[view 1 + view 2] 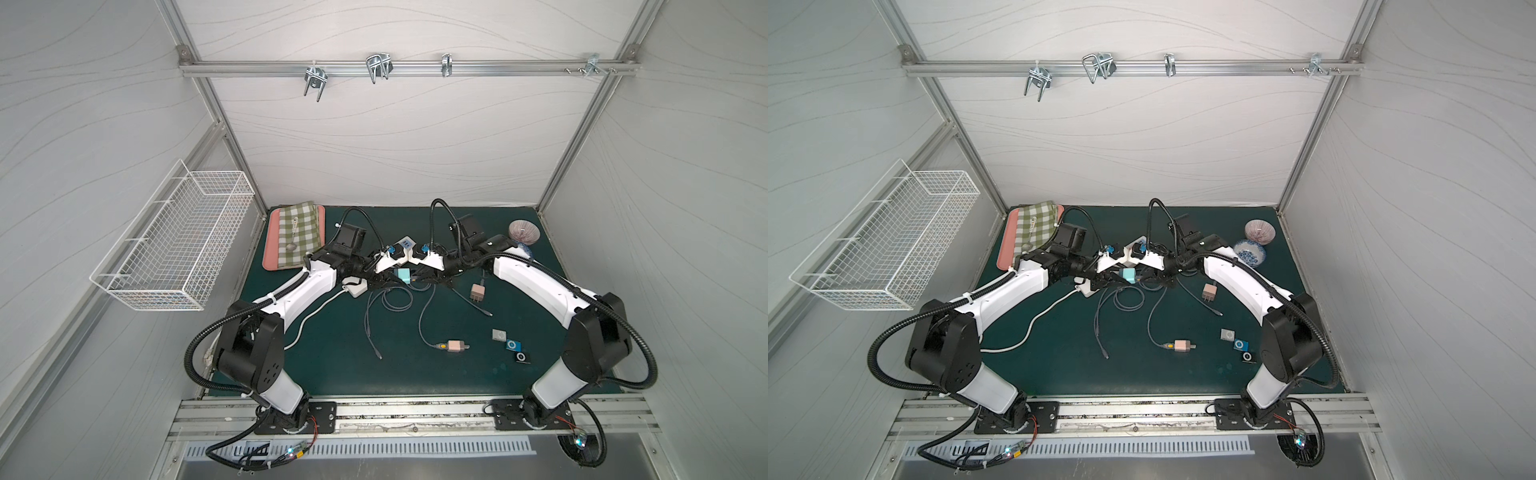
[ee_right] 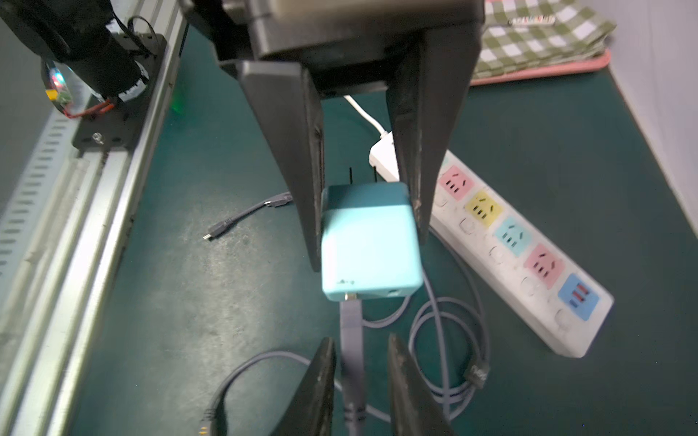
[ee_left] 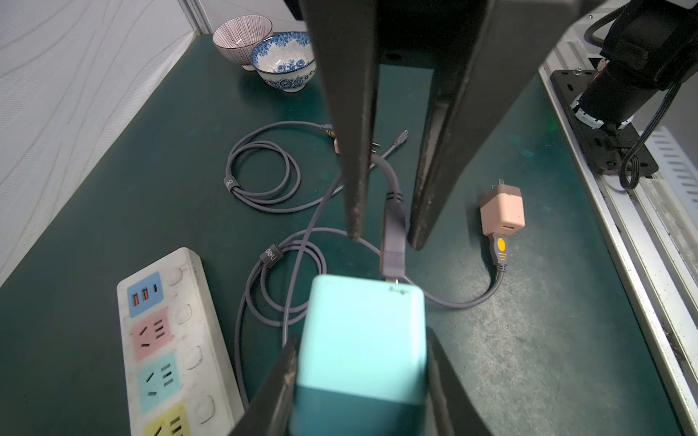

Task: Charge mp3
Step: Pick up the plug from the center of the board.

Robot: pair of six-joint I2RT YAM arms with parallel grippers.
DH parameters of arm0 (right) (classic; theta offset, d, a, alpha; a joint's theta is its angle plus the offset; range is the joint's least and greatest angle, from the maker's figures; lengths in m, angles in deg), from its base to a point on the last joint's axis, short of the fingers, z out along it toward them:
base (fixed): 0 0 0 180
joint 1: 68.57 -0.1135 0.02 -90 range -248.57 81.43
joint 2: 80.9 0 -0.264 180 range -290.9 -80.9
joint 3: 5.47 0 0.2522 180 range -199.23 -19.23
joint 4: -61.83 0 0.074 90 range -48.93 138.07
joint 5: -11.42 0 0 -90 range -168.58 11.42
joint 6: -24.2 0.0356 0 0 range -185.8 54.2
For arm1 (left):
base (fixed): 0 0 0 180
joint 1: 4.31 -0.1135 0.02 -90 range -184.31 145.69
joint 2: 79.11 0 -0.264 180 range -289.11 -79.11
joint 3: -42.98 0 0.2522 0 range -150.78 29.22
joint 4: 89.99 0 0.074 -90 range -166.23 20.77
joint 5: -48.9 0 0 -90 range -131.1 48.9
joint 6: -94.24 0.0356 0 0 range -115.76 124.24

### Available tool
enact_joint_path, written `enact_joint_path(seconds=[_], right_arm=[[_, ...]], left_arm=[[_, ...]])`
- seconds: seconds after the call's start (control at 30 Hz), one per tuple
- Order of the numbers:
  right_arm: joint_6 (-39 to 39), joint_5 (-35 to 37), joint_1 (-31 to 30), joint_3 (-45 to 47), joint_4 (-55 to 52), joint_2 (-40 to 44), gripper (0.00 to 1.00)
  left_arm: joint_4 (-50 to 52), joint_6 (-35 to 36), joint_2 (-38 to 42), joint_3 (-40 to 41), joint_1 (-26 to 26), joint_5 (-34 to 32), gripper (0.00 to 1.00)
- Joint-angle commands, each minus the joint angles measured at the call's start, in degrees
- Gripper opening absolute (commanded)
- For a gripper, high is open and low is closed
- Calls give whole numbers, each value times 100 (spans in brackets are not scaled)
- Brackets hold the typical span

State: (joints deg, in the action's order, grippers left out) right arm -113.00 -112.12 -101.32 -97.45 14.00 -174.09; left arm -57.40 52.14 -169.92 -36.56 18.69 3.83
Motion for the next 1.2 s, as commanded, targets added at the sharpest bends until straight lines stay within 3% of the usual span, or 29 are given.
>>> enact_joint_path(seconds=[0.0,0.1,0.17,0.3,0.5,0.67,0.87,1.17], right_arm=[[381,-146,135,-112,312,36,50],[1141,-507,410,-146,589,149,58],[1957,-801,690,-106,932,284,68],[3661,-1244,1093,-125,1242,489,69],[6017,-1709,1008,87,1222,832,68],[6402,-881,529,798,1650,1146,71],[7423,-622,499,868,2514,769,69],[7835,-391,291,834,3136,377,63]], left_arm=[[-613,-125,75,142,29,-6,12],[-1373,-610,178,406,19,-191,11],[-1917,-968,204,567,-5,-316,10],[-2876,-1582,165,748,-26,-505,8],[-4246,-2491,24,907,-33,-725,7],[-4982,-2905,1,1028,-18,-655,6],[-5225,-2991,220,1327,72,-678,6],[-5291,-2971,471,1522,184,-806,6]])
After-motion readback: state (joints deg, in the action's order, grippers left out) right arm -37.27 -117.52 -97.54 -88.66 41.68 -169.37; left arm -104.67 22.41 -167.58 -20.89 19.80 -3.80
